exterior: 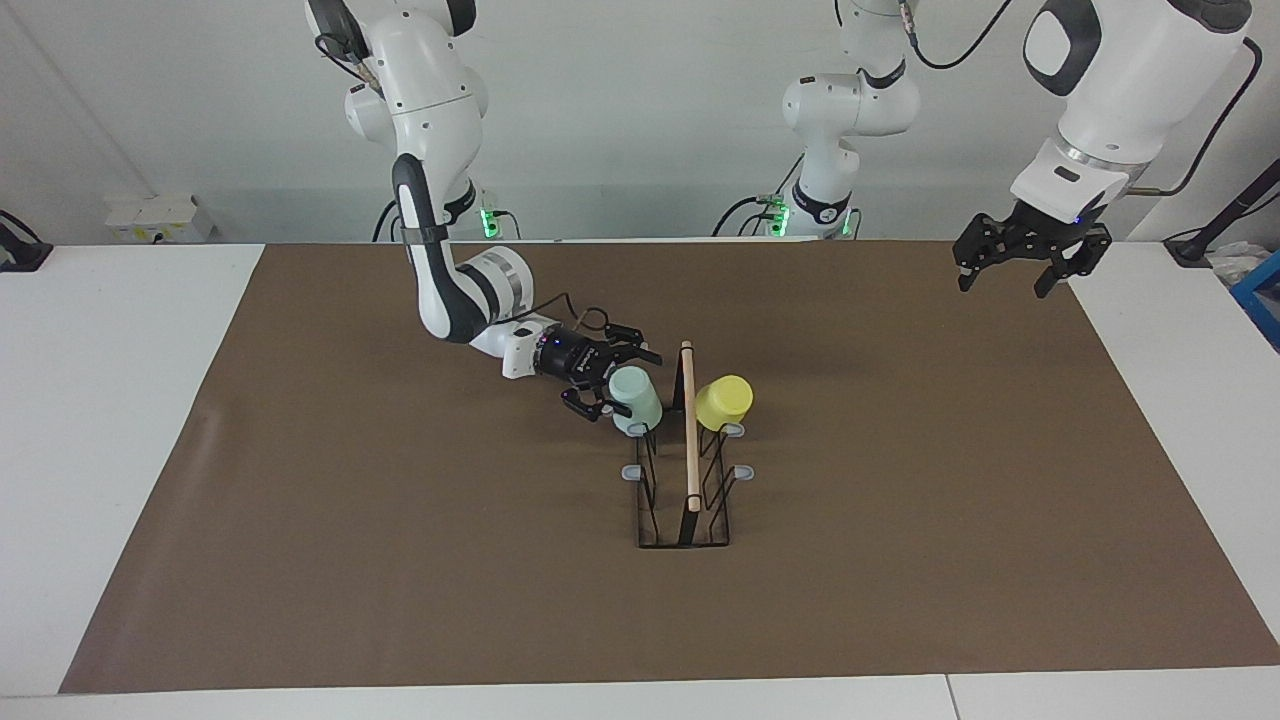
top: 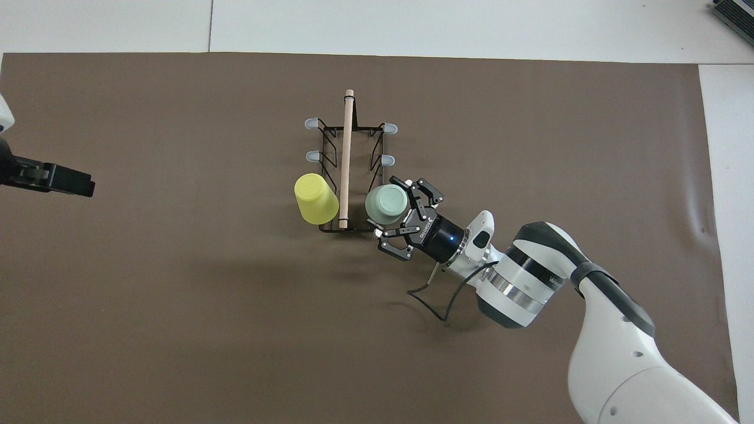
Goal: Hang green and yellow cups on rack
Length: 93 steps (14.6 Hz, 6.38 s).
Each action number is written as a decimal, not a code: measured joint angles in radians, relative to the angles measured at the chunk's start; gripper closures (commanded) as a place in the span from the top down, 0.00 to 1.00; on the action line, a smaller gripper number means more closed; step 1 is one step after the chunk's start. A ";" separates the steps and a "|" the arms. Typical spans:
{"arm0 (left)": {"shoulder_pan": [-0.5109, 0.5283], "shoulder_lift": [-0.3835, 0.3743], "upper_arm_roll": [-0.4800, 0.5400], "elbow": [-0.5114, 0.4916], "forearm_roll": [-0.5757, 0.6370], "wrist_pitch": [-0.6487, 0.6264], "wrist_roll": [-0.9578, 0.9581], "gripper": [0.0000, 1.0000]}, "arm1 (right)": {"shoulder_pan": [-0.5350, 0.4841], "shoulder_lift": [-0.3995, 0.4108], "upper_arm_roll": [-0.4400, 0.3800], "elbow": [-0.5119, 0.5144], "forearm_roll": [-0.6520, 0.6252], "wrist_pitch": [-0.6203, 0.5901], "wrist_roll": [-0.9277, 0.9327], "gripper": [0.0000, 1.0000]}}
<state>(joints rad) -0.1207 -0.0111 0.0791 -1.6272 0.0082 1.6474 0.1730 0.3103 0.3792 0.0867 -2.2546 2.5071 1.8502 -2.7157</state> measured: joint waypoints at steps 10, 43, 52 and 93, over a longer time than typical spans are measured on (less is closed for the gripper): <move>0.000 0.000 0.000 0.000 0.001 -0.005 0.000 1.00 | -0.050 0.009 -0.013 0.002 -0.159 0.092 0.000 1.00; 0.000 0.000 0.000 0.000 0.001 -0.005 0.000 1.00 | -0.434 -0.239 -0.001 0.474 -2.028 0.005 1.253 1.00; 0.000 0.000 0.000 0.000 0.001 -0.005 0.000 1.00 | -0.435 -0.332 -0.011 0.615 -2.289 -0.289 1.789 1.00; 0.033 0.000 -0.031 0.000 0.002 -0.005 0.000 1.00 | -0.244 -0.320 -0.188 0.746 -2.424 -0.363 2.434 1.00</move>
<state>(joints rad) -0.0878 -0.0112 0.0486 -1.6275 0.0098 1.6421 0.1731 0.0666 0.0593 -0.1011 -1.5084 0.0828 1.4873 -0.2817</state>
